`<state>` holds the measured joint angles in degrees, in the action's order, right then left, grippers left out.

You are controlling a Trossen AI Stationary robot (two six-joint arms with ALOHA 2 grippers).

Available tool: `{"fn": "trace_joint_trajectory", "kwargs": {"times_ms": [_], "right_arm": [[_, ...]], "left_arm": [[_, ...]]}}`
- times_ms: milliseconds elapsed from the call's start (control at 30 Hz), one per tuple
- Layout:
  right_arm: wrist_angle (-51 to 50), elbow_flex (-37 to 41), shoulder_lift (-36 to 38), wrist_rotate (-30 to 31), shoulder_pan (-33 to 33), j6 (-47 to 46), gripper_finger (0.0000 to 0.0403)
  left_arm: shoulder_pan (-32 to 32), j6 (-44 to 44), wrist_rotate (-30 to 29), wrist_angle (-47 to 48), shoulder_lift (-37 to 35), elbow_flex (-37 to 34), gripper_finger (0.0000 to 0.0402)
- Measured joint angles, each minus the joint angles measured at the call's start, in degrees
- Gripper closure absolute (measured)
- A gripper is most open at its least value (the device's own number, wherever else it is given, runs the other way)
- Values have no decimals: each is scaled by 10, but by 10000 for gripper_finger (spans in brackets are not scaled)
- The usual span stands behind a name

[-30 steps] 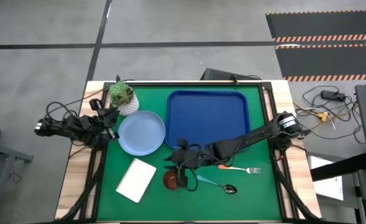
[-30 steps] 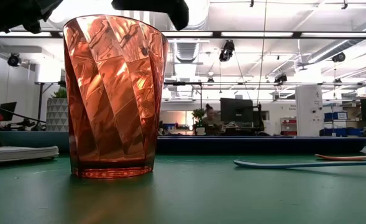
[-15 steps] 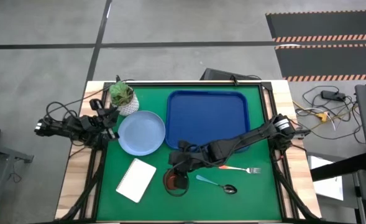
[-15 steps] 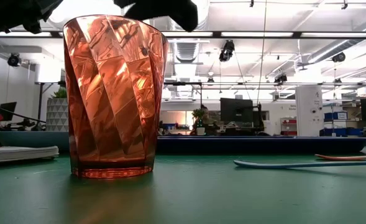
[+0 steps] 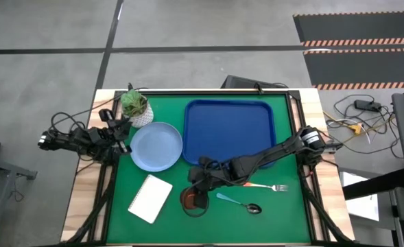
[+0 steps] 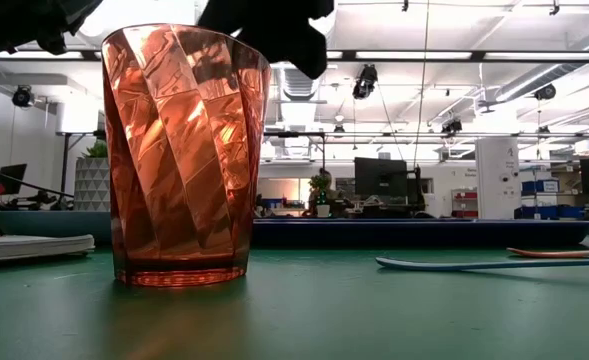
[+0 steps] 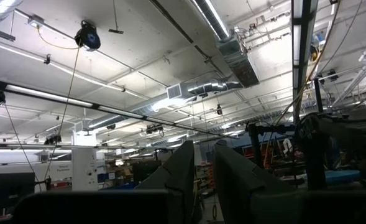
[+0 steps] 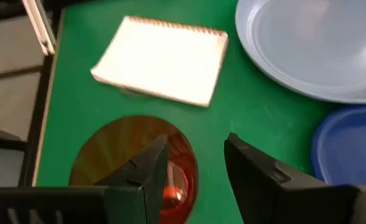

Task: Pick and place plate/cup/fork/spoon on tray
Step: Put the orange glass cup on the blue tray

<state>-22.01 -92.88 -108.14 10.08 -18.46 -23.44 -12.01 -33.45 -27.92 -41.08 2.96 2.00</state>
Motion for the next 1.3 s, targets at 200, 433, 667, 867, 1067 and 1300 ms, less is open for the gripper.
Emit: {"fn": "trace_joint_trajectory", "kwargs": {"times_ms": [200, 433, 667, 867, 1067, 1300], "right_arm": [[17, 13, 0, 0, 1, -1, 259], [36, 13, -3, 0, 1, 0, 267], [39, 13, -36, -16, 1, 7, 274], [40, 8, -42, -16, 1, 8, 284], [39, 8, -42, -16, 1, 15, 305], [39, 8, -42, -16, 1, 16, 354]], "left_arm": [[0, 0, 0, 0, 0, 0, 362], [0, 0, 0, 0, 0, 0, 362], [0, 0, -2, 0, 3, -1, 362], [0, 0, -15, 0, 4, -1, 362], [0, 0, -16, 0, 4, -1, 362], [0, 0, -16, 0, 4, -1, 362]]}}
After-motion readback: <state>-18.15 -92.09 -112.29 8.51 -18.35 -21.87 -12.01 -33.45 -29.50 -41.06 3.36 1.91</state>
